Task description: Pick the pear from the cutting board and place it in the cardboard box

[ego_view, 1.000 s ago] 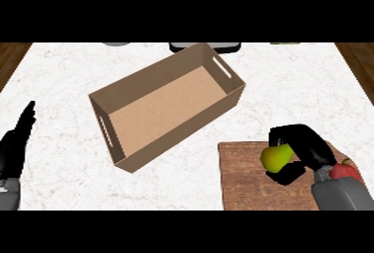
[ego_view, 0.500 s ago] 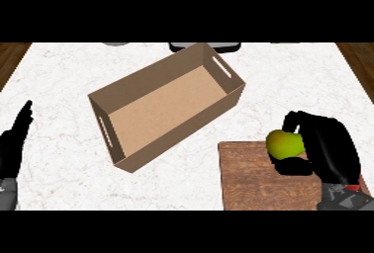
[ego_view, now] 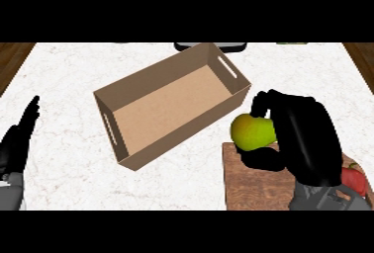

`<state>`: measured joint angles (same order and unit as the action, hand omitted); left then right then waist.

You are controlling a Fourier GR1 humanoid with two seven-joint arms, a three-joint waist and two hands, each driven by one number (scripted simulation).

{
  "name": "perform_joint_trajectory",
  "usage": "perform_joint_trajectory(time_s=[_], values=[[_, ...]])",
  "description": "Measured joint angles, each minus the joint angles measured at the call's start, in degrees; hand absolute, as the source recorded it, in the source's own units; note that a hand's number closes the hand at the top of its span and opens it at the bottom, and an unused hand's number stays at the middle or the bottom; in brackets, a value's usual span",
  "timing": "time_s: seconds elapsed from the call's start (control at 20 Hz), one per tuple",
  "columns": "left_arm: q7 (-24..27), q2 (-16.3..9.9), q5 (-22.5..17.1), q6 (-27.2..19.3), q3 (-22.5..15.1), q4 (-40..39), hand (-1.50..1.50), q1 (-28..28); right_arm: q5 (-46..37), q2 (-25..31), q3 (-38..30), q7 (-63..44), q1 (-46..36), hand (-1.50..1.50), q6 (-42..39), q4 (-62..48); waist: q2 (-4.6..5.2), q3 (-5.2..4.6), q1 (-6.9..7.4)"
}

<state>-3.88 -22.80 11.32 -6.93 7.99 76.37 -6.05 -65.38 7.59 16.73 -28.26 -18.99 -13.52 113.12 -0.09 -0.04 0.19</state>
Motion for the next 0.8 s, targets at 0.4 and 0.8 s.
perform_joint_trajectory(time_s=[0.4, 0.8], values=[[0.45, 1.76, 1.19, -0.58, -0.63, -0.06, 0.00, -0.33, 6.62, -6.46, -1.15, -8.03, -18.08, 1.50, 4.77, -14.27, 0.19, 0.01, 0.71], [0.15, 1.55, 1.03, 0.77, -0.24, 0.28, 0.00, -1.25, 16.17, -7.41, -2.89, -10.82, -32.93, 1.50, 18.18, -37.12, 0.45, 0.02, 1.77]])
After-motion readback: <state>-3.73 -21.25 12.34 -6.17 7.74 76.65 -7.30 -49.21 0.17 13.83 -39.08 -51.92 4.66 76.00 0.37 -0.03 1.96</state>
